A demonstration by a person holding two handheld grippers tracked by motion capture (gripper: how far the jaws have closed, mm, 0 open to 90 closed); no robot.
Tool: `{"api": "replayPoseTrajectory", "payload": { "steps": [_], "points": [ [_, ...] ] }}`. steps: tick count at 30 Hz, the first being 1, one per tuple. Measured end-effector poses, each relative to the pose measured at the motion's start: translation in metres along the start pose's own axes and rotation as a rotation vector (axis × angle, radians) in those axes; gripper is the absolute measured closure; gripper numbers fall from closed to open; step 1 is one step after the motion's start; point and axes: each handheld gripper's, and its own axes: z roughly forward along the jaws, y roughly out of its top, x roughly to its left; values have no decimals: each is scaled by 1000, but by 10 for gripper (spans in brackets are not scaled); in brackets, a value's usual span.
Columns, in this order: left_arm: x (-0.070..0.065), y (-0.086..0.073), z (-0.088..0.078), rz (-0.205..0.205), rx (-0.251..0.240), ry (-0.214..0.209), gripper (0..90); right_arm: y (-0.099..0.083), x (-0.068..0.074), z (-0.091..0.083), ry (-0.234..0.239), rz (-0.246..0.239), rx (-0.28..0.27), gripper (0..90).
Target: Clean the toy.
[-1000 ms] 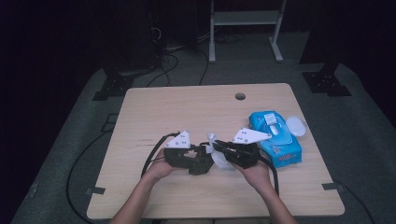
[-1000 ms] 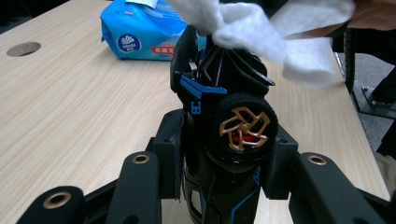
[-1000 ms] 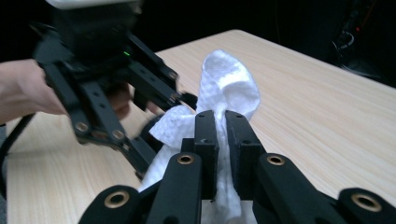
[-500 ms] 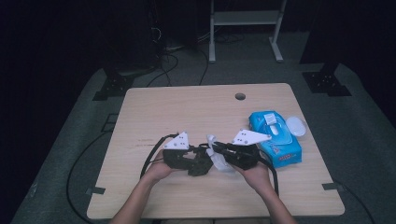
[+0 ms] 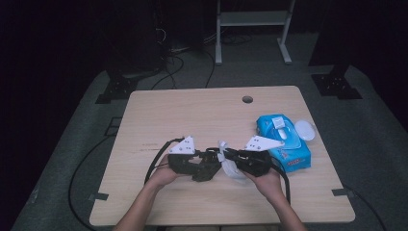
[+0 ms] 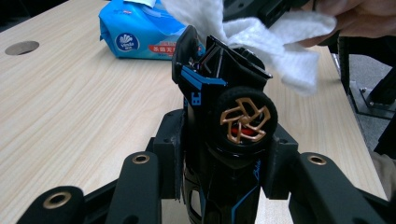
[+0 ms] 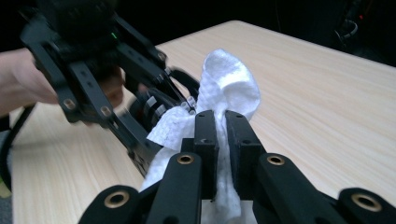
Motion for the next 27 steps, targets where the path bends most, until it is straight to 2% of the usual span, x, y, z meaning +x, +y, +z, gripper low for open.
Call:
{"api": "replayPoseTrajectory", "payload": {
  "steps": [7,10,12,15,20,23,25,27],
  "points": [
    [-1,2,2,8,-3,-4,582,3,1,-2,14,3,-25,830],
    [-1,1,1,2,-5,-2,582,1,-2,-2,9,5,-16,830],
    [0,1,1,0,-7,-5,581,-3,-5,-1,-13,-2,6,830],
    [-1,2,2,6,-4,-4,581,-5,-8,-1,-13,15,10,830],
    [-2,3,3,8,-8,-10,582,5,0,-2,30,0,-49,831],
    [-2,3,1,11,-8,-5,582,5,-1,-2,31,-6,-45,830],
    [-1,1,1,9,-3,-2,581,0,-4,-1,9,-4,-12,830],
    [-1,1,2,7,-7,-5,582,-2,-4,-1,4,-1,-3,830]
  ]
}}
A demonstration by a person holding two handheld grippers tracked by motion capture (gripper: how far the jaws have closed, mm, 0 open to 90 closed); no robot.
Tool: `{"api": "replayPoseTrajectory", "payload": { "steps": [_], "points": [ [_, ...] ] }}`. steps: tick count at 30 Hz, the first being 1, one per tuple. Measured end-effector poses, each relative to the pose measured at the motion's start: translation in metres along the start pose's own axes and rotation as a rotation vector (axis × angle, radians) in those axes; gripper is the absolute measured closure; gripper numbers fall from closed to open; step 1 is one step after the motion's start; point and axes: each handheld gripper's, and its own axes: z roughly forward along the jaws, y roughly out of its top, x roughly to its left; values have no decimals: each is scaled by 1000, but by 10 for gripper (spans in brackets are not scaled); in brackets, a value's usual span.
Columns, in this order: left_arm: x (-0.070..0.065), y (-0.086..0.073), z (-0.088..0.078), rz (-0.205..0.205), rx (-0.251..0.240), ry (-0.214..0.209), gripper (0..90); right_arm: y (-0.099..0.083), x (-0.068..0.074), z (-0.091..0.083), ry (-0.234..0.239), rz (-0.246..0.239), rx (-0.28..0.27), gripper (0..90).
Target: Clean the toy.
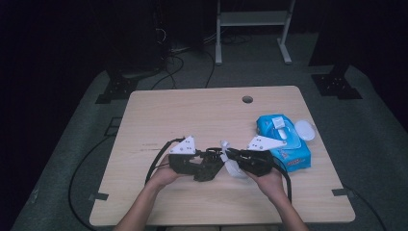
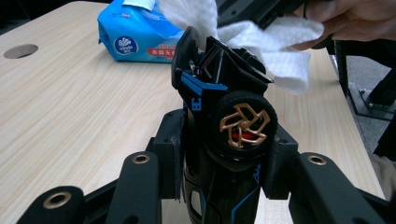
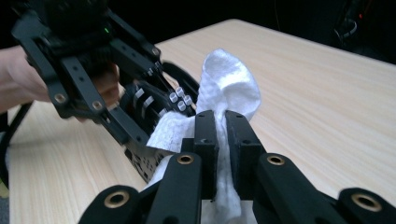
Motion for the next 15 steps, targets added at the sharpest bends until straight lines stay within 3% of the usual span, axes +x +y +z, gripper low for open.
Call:
{"api": "replayPoseTrajectory", "payload": {
  "steps": [3,5,9,13,15],
  "points": [
    [-1,1,1,0,-1,-1,581,4,4,-2,5,-8,-23,830],
    [-1,1,1,0,0,1,581,9,6,-2,41,-12,-50,830],
    [-2,1,1,3,2,-1,582,11,9,0,31,-47,-25,830],
    [-1,0,3,4,11,-1,582,4,2,0,34,-8,-4,829],
    [-1,1,3,4,5,-5,582,4,2,-1,26,-17,4,829]
  ]
}}
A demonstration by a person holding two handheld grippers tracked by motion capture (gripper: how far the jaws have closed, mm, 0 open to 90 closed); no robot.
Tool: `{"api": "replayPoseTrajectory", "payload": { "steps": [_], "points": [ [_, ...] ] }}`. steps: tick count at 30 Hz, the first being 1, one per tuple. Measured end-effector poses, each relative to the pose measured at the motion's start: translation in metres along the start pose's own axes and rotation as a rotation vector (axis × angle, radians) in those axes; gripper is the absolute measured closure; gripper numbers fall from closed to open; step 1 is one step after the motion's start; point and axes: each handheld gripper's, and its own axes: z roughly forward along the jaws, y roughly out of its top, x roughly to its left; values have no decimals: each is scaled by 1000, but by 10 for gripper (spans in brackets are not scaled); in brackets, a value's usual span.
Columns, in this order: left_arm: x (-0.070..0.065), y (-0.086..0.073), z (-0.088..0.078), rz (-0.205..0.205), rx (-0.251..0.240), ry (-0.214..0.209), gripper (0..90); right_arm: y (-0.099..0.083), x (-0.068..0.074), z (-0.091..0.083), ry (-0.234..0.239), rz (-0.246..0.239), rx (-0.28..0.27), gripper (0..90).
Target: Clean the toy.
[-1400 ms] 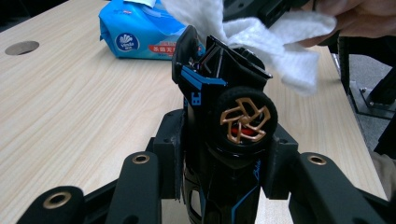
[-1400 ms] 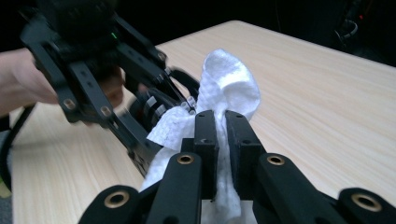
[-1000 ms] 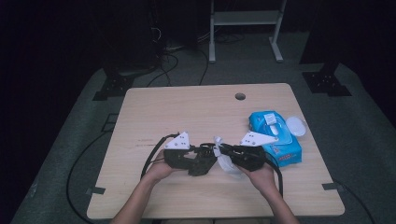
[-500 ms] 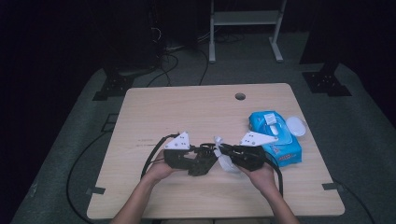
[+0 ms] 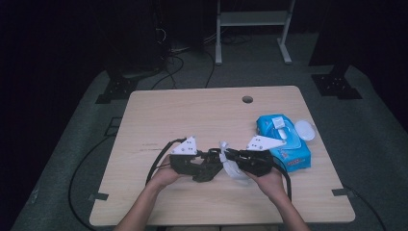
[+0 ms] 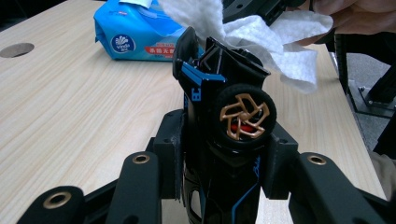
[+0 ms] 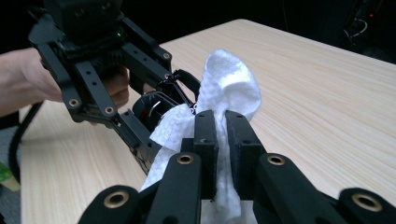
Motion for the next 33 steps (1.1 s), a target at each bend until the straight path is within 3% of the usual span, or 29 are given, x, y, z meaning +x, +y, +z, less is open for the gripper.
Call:
{"api": "replayPoseTrajectory", "payload": {
  "steps": [3,10,11,14,15,18,23,26,29,32,33],
  "points": [
    [0,1,-1,-1,-5,2,582,2,0,-2,4,5,-17,829],
    [0,0,0,-2,-5,3,582,-2,-3,-3,-9,14,0,829],
    [-1,1,1,1,-2,2,582,2,2,-4,5,11,-22,829],
    [-3,2,3,3,-4,-2,582,9,8,-3,22,-11,-33,829],
    [-4,3,4,6,-6,-8,582,16,15,0,37,-43,-32,829],
    [-3,3,3,9,2,-3,582,21,19,4,26,-85,-8,829],
    [-3,2,3,5,2,-4,582,21,13,4,-2,-60,9,829],
    [-4,4,4,14,2,-7,582,26,21,8,36,-71,-9,829],
    [-5,5,4,17,2,-8,582,30,26,13,38,-99,-2,829],
    [-4,4,3,15,7,-3,582,30,22,12,15,-93,11,829],
    [-3,3,4,12,4,0,582,29,17,10,6,-69,14,829]
  ]
}}
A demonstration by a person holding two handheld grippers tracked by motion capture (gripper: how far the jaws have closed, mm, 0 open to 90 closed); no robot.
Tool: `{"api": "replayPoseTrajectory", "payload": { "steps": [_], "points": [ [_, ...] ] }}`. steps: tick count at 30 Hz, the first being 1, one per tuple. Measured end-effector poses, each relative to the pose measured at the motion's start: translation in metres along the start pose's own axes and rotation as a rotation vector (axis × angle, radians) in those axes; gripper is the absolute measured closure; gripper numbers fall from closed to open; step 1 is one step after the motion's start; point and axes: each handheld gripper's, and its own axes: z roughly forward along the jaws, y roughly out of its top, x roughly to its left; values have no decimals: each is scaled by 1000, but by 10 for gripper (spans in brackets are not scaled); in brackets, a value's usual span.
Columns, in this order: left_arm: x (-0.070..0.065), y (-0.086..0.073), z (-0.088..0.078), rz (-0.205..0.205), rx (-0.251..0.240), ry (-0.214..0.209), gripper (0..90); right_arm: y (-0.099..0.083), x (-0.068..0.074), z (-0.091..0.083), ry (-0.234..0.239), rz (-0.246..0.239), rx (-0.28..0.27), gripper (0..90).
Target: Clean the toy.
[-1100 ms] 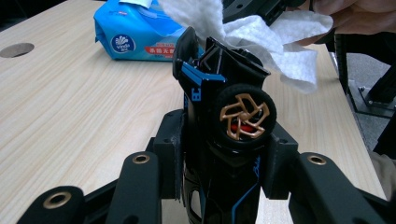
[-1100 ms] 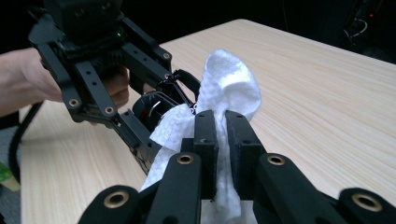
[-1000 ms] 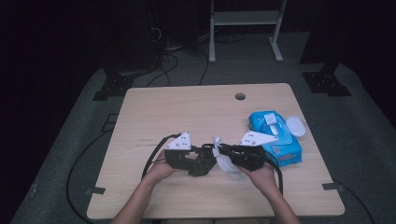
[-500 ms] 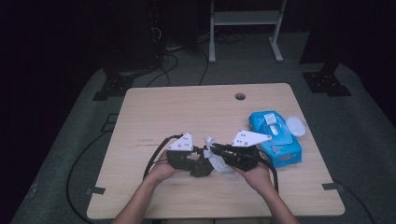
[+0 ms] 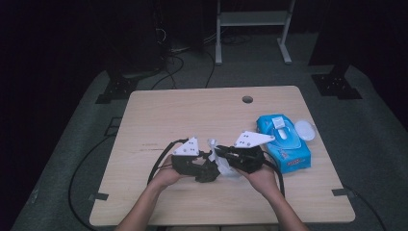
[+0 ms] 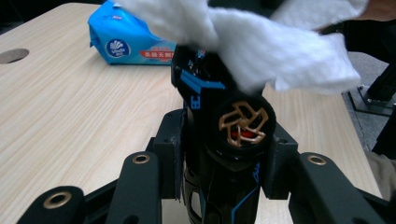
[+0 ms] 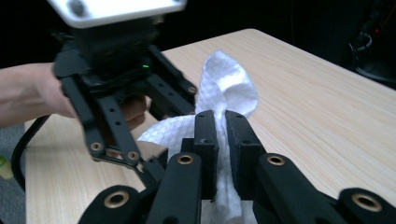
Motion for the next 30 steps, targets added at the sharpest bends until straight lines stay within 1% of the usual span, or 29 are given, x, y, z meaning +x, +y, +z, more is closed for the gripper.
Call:
{"api": "replayPoseTrajectory", "payload": {
  "steps": [1,3,5,6,8,11,12,14,15,16,18,21,23,25,26,27,30],
  "points": [
    [0,0,0,1,-1,-3,582,0,0,0,-3,-1,1,830],
    [-1,2,1,7,-1,-6,582,2,5,2,17,-2,-10,829],
    [-1,2,1,6,-6,-7,582,5,11,5,24,-22,-6,829],
    [-1,1,0,4,-6,-7,582,7,12,6,27,-24,-5,829],
    [-1,1,0,5,-6,-7,582,8,10,7,19,-33,-4,829],
    [-1,0,1,-2,-4,-3,582,7,4,4,-5,-11,7,830],
    [-1,1,1,-1,-6,-6,582,7,4,3,-12,-14,7,830],
    [-1,1,1,5,-6,-8,582,7,5,3,-11,-10,5,829],
    [-2,2,2,9,-7,-10,582,8,8,4,-2,-15,1,829],
    [-3,3,2,14,-5,-12,582,11,13,7,11,-29,2,829],
    [-3,3,0,9,-16,-15,582,13,15,8,6,-44,4,829],
    [-2,4,-4,4,-21,-4,583,10,8,3,-2,-22,-17,830],
    [1,2,-6,0,-24,-1,583,6,2,-2,-16,-7,-29,830],
    [1,2,-7,-5,-30,0,583,2,-2,-7,-35,11,-30,829],
    [1,2,-8,-14,-43,-3,583,0,-3,-8,-36,24,-34,830],
    [1,3,-8,-9,-41,0,583,-2,-4,-9,-33,37,-37,829],
    [2,3,-9,-8,-42,-1,583,-7,-5,-11,-32,58,-56,830]
  ]
}}
